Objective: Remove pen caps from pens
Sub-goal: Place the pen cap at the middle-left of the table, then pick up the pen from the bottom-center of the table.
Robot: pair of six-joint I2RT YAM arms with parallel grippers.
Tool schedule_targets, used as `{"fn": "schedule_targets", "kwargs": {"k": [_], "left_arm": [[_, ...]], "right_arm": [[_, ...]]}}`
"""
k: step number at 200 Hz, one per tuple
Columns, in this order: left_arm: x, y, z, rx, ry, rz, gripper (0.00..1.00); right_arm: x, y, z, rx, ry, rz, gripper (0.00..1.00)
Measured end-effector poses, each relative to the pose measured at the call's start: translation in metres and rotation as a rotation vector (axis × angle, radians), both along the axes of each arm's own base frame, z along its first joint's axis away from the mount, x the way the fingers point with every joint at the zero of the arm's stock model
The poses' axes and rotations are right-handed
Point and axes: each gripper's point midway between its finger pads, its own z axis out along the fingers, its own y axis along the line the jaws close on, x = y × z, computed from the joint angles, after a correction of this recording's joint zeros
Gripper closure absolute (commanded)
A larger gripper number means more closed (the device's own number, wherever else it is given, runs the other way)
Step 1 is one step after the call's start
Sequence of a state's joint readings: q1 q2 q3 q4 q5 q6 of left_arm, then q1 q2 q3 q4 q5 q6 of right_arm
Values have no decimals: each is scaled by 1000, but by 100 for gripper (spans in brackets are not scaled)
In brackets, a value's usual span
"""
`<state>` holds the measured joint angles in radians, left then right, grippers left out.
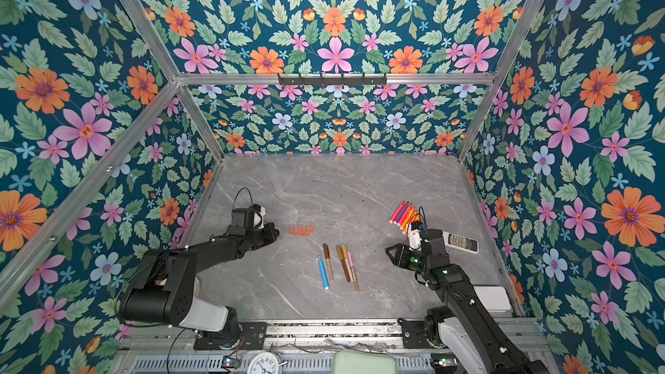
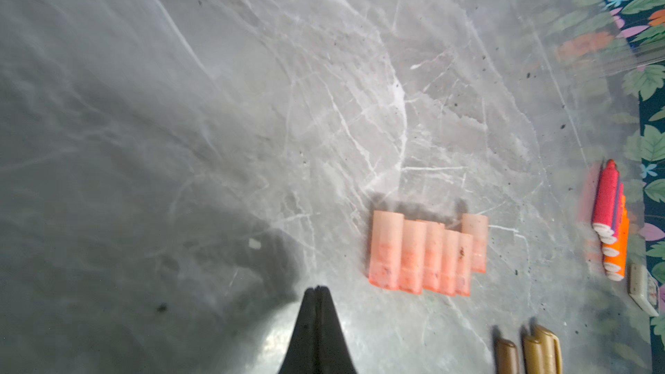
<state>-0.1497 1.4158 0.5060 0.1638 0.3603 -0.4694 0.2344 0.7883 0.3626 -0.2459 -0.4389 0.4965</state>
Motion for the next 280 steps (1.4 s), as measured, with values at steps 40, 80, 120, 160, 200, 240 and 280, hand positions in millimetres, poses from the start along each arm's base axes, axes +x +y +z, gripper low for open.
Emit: {"fn": "schedule_targets", "kwargs": {"k": [40, 80, 120, 160, 200, 240, 280], "left_arm": [[-17, 9, 35, -4, -175, 30, 91], [-32, 19, 70, -19, -362, 81, 81], [-32, 24, 72, -6, -381, 105, 82], [-29, 25, 67, 1, -357, 112, 82], [-28, 25, 67, 1, -356, 117, 82], [-28, 25, 66, 2, -350, 117, 82], [-27, 25, 65, 3, -345, 117, 82]], "right_arm": [[-36, 56, -2, -118, 2, 229, 57], [-59, 98, -10, -261, 30, 340, 57], [-49, 117, -19, -357, 67, 336, 58], [-46, 124, -31, -414, 110, 342, 60], [-48, 118, -54, -495, 187, 327, 65], [-49, 112, -59, -535, 206, 316, 69], [-56, 100, -71, -574, 245, 295, 70]]}}
